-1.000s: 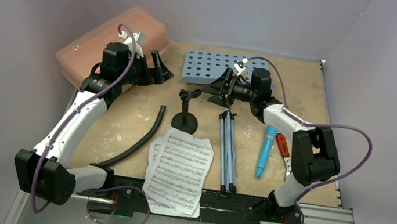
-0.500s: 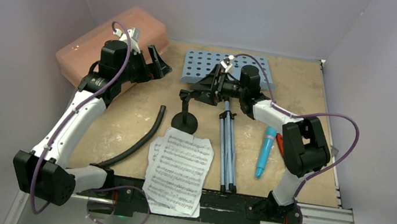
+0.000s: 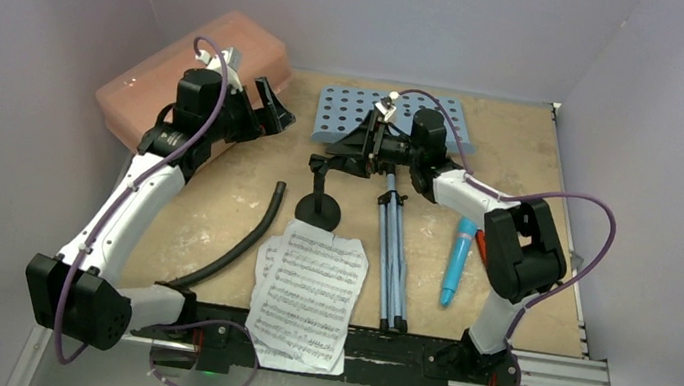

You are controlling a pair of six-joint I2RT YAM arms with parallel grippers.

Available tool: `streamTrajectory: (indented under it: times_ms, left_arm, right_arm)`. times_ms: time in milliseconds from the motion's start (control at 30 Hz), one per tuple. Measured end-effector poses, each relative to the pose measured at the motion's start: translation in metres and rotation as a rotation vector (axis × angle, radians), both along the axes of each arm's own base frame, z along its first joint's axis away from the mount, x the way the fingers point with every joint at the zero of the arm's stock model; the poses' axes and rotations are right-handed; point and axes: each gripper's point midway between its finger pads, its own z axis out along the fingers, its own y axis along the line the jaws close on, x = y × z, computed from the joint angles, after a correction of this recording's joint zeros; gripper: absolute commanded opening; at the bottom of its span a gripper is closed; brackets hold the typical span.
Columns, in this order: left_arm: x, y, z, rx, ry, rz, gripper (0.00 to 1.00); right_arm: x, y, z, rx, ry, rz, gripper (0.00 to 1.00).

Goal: Set up the instrument practice props

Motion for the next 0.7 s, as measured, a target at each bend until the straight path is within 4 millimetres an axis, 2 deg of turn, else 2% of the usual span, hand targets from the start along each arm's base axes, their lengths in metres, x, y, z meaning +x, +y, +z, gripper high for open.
streamTrajectory:
  times_ms: [67,300,367,567,700]
  left_arm:
    - [0.002,0.000,-0.003,0.002,0.008,0.001,0.97]
    - [0.006,-0.001,-0.007,0.005,0.020,0.001,0.97]
    - [0.008,-0.002,-0.006,0.004,0.017,0.000,0.97]
    - [0.011,-0.002,-0.001,0.002,0.007,-0.001,0.97]
    - [0.012,-0.003,0.004,0.000,-0.004,0.000,0.97]
  right_arm:
    - [-0.001,0.000,0.000,0.002,0.004,0.007,0.70]
    - [-0.004,0.003,-0.002,0.008,0.007,0.029,0.42]
    - [-0.003,0.004,-0.006,0.011,0.020,0.035,0.30]
    - [-0.004,0.004,-0.005,0.023,0.025,0.045,0.02]
    - [-0.003,0.005,-0.004,0.026,0.022,0.047,0.00]
